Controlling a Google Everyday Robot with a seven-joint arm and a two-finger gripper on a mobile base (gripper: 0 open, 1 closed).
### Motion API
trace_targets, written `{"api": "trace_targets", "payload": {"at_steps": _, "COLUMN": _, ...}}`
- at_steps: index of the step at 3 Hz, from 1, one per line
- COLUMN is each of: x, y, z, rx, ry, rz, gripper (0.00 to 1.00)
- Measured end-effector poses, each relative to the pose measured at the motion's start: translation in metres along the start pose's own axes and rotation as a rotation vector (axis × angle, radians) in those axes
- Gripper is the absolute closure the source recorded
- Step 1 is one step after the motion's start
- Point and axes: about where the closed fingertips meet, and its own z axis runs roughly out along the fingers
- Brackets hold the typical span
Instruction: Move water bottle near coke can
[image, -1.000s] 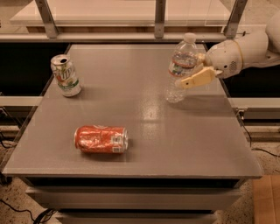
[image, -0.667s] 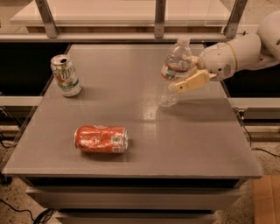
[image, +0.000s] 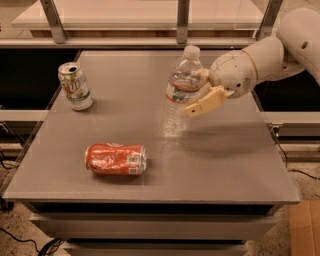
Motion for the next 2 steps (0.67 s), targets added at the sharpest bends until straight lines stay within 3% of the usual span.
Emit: {"api": "trace_targets", "payload": {"at_steps": 2, "x": -0.011, "y": 0.027, "z": 0.051, "rx": -0.133, "ry": 0.003, "rz": -0.039, "gripper": 1.00}}
